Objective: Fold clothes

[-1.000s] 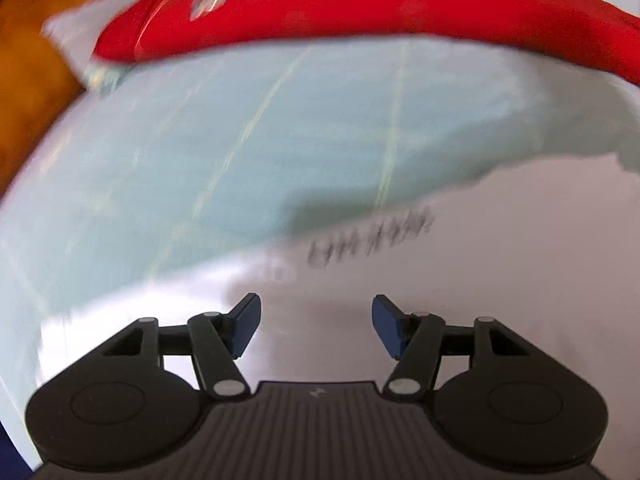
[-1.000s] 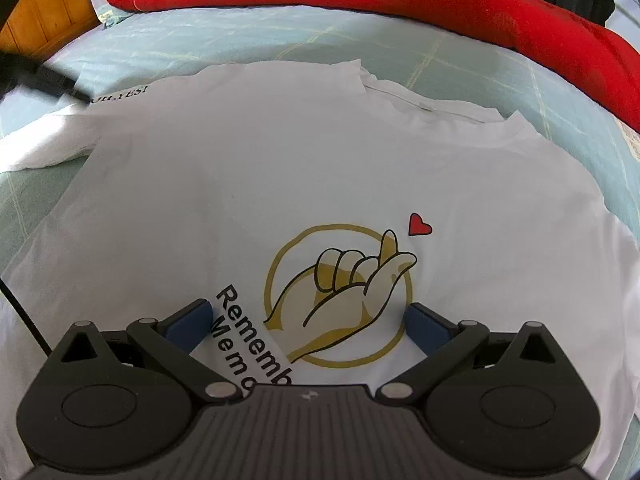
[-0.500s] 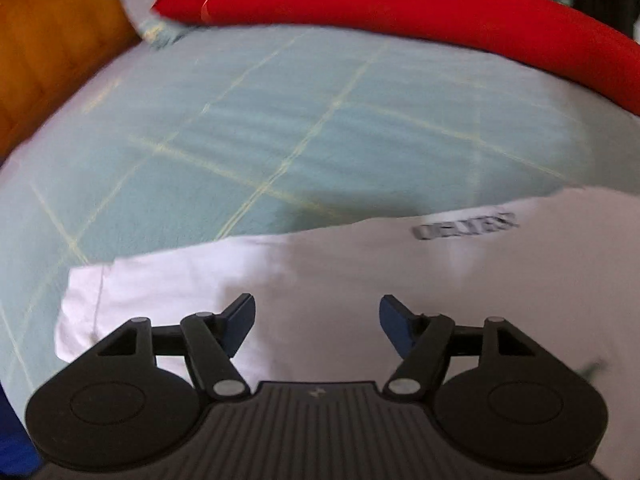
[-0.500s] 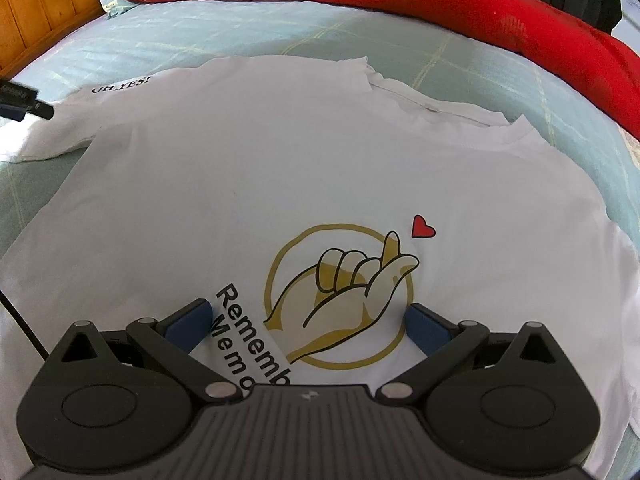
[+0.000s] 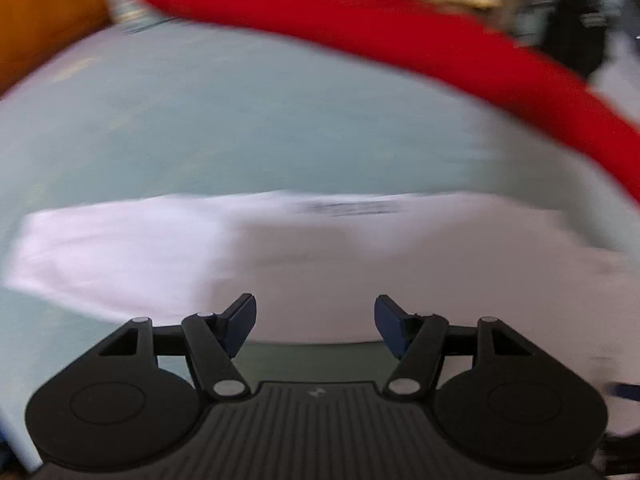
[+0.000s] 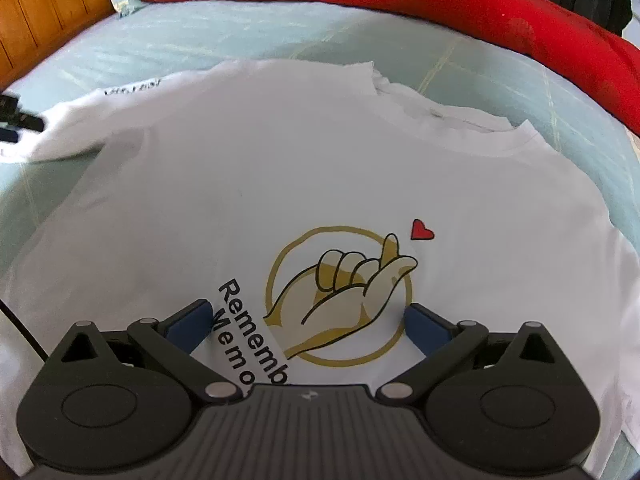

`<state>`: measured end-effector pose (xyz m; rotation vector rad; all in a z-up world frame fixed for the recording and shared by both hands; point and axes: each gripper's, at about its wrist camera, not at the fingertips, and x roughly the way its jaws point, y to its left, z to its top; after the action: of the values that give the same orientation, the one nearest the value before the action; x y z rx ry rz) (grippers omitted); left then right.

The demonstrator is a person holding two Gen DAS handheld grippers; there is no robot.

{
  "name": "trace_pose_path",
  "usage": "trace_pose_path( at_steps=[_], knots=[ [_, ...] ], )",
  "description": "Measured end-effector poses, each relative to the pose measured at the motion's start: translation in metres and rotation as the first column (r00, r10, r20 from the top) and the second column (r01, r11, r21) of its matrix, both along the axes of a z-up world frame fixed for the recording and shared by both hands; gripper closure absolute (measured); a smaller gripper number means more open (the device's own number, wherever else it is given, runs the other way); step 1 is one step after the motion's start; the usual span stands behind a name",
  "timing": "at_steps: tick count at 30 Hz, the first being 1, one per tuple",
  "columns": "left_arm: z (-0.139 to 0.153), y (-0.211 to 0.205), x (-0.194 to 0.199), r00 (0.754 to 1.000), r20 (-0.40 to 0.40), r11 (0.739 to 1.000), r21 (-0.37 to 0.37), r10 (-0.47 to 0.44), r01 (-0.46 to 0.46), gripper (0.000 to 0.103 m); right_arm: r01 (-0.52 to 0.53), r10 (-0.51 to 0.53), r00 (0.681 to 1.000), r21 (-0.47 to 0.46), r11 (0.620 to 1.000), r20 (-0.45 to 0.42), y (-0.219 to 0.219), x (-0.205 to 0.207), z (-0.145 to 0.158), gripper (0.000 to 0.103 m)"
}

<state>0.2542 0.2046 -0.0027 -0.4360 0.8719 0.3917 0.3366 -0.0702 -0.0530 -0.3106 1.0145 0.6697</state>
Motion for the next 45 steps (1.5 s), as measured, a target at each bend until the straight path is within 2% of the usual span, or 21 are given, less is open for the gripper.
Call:
trace_pose_path(
  at_steps=[2,3,6,8,11,13,15,18,20,23,27,29,32,36,39,45],
  knots=[
    [0.001,-0.028,0.019,0.99,0.093,0.991,-0.078,-0.104,0.111,0.035,0.014,-0.014,1.0,0.005,1.0,0.0,-0.006,0.0,0.005,0.0],
    [-0.005,-0.042,0.031,0.981,0.109,0.98,-0.106,-0.158,0.169,0.035,0.019,-0.019,1.0,0.009,1.0,0.003,-0.01,-0.001,0.007,0.0],
    [-0.035,-0.071,0.058,0.957,0.068,0.953,-0.098,-0.282,0.288,0.036,0.036,-0.036,0.999,0.02,0.999,0.018,-0.024,-0.005,0.011,0.0],
    [-0.054,-0.075,0.06,0.951,0.031,0.946,-0.097,-0.306,0.308,0.036,0.058,-0.058,0.998,0.015,0.998,0.034,-0.035,-0.008,0.013,0.0],
    [-0.065,-0.067,0.03,0.959,0.024,0.953,-0.101,-0.283,0.284,0.036,0.117,-0.116,0.992,-0.019,0.993,0.046,-0.054,-0.013,0.009,0.0],
    [-0.06,-0.062,0.014,0.956,-0.013,0.951,-0.102,-0.294,0.291,0.036,0.179,-0.177,0.983,-0.06,0.982,0.039,-0.068,-0.018,0.003,0.0],
    [-0.05,-0.059,0.005,0.943,-0.043,0.939,-0.116,-0.33,0.324,0.036,0.25,-0.248,0.968,-0.088,0.964,0.033,-0.08,-0.027,0.001,0.0],
    [-0.034,-0.056,-0.004,0.905,-0.007,0.901,-0.094,-0.425,0.423,0.037,0.339,-0.335,0.941,-0.119,0.933,0.055,-0.088,-0.041,0.011,0.0],
    [-0.031,-0.063,-0.007,0.87,0.021,0.867,-0.073,-0.493,0.493,0.035,0.359,-0.353,0.933,-0.117,0.926,0.075,-0.085,-0.05,0.021,0.0],
    [-0.041,-0.074,-0.013,0.813,0.0,0.813,-0.019,-0.582,0.582,0.035,0.35,-0.339,0.935,-0.117,0.929,0.102,-0.071,-0.057,0.026,0.0],
    [-0.059,-0.083,-0.028,0.758,-0.045,0.755,0.065,-0.651,0.653,0.034,0.311,-0.307,0.95,-0.149,0.939,0.047,-0.056,-0.058,0.001,0.0],
    [-0.065,-0.089,-0.035,0.738,-0.061,0.731,0.101,-0.673,0.675,0.028,0.327,-0.326,0.945,-0.126,0.936,0.028,-0.059,-0.056,-0.006,0.0],
    [-0.068,-0.095,-0.038,0.738,-0.06,0.73,0.115,-0.672,0.674,0.022,0.328,-0.328,0.945,-0.058,0.943,0.016,-0.07,-0.056,-0.01,0.0],
    [-0.071,-0.1,-0.038,0.752,-0.06,0.741,0.129,-0.657,0.658,0.021,0.303,-0.302,0.952,-0.012,0.953,0.049,-0.078,-0.063,-0.013,0.0],
    [-0.072,-0.104,-0.036,0.757,-0.069,0.744,0.143,-0.65,0.653,0.02,0.306,-0.305,0.95,-0.004,0.952,0.065,-0.078,-0.066,-0.013,0.0],
    [-0.07,-0.105,-0.029,0.763,-0.104,0.753,0.123,-0.638,0.647,0.02,0.31,-0.309,0.949,-0.011,0.951,0.059,-0.075,-0.065,-0.012,0.0]
  ],
)
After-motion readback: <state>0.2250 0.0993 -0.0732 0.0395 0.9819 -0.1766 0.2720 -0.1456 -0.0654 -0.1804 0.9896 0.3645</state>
